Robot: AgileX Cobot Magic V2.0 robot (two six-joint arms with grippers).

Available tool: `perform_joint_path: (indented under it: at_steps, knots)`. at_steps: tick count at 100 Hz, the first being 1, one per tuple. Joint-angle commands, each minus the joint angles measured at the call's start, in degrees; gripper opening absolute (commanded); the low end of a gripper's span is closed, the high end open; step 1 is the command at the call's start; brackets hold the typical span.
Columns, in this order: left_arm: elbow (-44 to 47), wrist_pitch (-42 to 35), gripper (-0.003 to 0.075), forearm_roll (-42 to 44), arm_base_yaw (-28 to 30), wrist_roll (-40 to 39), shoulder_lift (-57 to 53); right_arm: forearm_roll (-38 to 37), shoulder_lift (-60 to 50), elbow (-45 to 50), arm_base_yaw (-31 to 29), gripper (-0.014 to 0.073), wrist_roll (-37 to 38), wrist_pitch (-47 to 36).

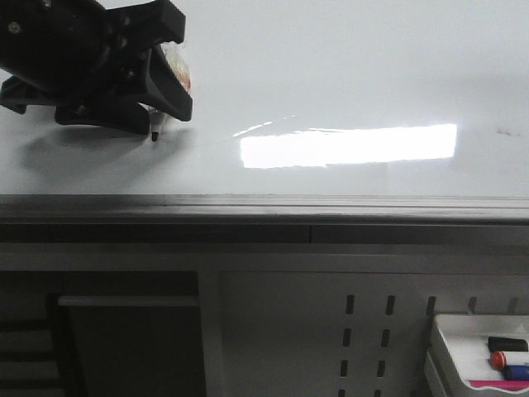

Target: Write number 4 on whiteboard

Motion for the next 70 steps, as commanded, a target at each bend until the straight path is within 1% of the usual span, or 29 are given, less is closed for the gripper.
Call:
perform_joint_path:
  at_steps: [1,7,14,19,31,33,47,53,61,66,70]
  knots:
    - [-1.67,-3.19,0.0332,-0.73,-0.13,0.14,0.71,-0.90,0.60,-2.22,-0.01,0.0355,-0.46,-3.65]
    - [-1.80,-3.19,0.0316,-0.73,-0.13,0.14,0.95,-0.90,0.60,-2.22,-0.01,0.0355,-0.46,-3.65]
    - [-1.89,-3.19,0.0262,-0.62,-0.13,0.14,0.95,-0.90,0.60,-2.22,-0.01,0.0355,-0.46,-3.57]
    - [-1.89,-3.03,0.0202,-0.51,-0.13,0.14,0.95,-0.90,0.60,-2.22,-0.01,0.0355,-0.46,-3.57]
    - [-1.89,-1.76,0.0006,-0.23,-0.13,0.14,0.95,-0.90,0.60,-2.22,-0.01,0.0355,-0.46,-3.57]
    - [-1.89,-1.65,-0.0015,-0.23,-0.13,0.14,0.95,-0.90,0.60,-2.22,-0.01,0.0355,-0.46,-3.57]
    - [-1.89,1.67,-0.0020,1.81,-0.13,0.36,0.95,-0.90,0.60,-2.22,-0.01,0.0354,-0.46,-3.57]
    - [-1.89,4.96,-0.0020,3.87,-0.13,2.18,0.84,-0.90,0.60,-2.22,-0.01,0.0354,-0.46,-3.57]
    - [-1.89,10.94,-0.0020,4.49,-0.13,9.28,0.49,-1.28,0.60,-2.22,-0.01,0.0355,-0.46,-3.57]
    - [-1.89,16.46,-0.0020,4.52,-0.13,15.79,0.34,-1.55,0.60,-2.22,-0.01,0.0355,-0.46,-3.57]
    - [-1.89,20.01,-0.0020,4.62,-0.13,19.36,0.07,-1.54,0.60,-2.22,-0.01,0.0354,-0.46,-3.57]
